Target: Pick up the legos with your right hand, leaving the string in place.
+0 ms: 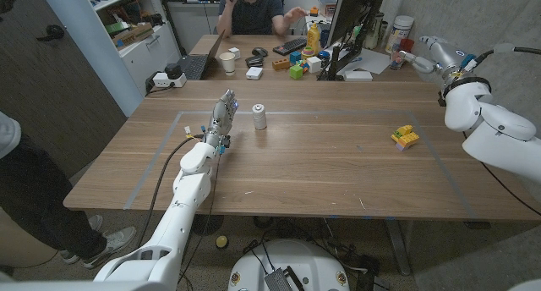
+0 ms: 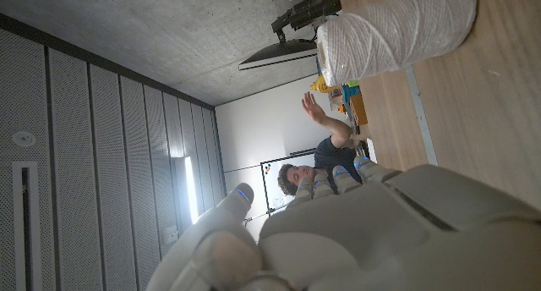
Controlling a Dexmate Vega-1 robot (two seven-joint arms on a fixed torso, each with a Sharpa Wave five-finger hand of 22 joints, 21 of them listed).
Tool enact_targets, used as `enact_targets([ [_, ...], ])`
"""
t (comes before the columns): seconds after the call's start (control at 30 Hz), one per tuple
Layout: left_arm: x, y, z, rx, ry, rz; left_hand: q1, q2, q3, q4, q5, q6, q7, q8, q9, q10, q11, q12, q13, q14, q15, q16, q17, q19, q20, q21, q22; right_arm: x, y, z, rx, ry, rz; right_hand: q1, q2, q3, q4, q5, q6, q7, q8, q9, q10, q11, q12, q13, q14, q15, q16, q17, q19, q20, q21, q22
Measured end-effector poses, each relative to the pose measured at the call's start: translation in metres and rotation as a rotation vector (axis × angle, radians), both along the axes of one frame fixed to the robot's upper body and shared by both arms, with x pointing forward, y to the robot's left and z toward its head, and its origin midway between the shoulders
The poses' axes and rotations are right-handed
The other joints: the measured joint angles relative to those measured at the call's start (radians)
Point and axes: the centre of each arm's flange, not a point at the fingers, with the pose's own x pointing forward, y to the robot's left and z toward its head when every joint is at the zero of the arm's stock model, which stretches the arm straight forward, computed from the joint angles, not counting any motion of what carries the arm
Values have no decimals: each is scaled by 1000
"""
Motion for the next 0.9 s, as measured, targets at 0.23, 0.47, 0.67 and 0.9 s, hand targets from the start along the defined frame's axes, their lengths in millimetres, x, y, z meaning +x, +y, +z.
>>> enact_targets([
  [0.23,0,-2,0,8,0,-8,0,0,-1,-1,7,0,0,0,0,0,0,0,0,0,0,0,-2,0,0,0,0,0,20,-6,-92,45,-16,2,-2,-4,-4,0,-4,-4,-8,0,-5,-5,0,0,-3,3,0,0,9,9,0,0],
  [0.47,1,-4,0,11,2,-11,0,0,-5,3,7,0,0,0,0,0,0,0,0,0,0,0,-2,0,0,0,0,2,15,-8,-121,92,-97,7,-7,-3,-11,0,-4,-3,-8,0,-11,-11,0,0,-3,3,0,0,22,14,0,0],
  [0.67,1,-4,0,11,0,-11,0,0,-8,0,7,0,0,0,0,0,0,0,0,0,0,0,-2,0,0,0,0,8,15,-10,-131,116,-115,12,-12,-7,-15,0,0,-7,-8,0,-11,-11,0,0,1,0,0,0,38,19,0,0],
  [0.9,1,-6,0,14,-2,-13,0,0,-11,-2,7,0,0,0,0,0,0,0,0,0,0,0,-2,0,0,0,0,18,8,-17,-127,189,-158,12,-12,-7,-15,0,5,-12,-3,0,-3,-11,0,0,6,-6,4,0,52,34,6,0],
])
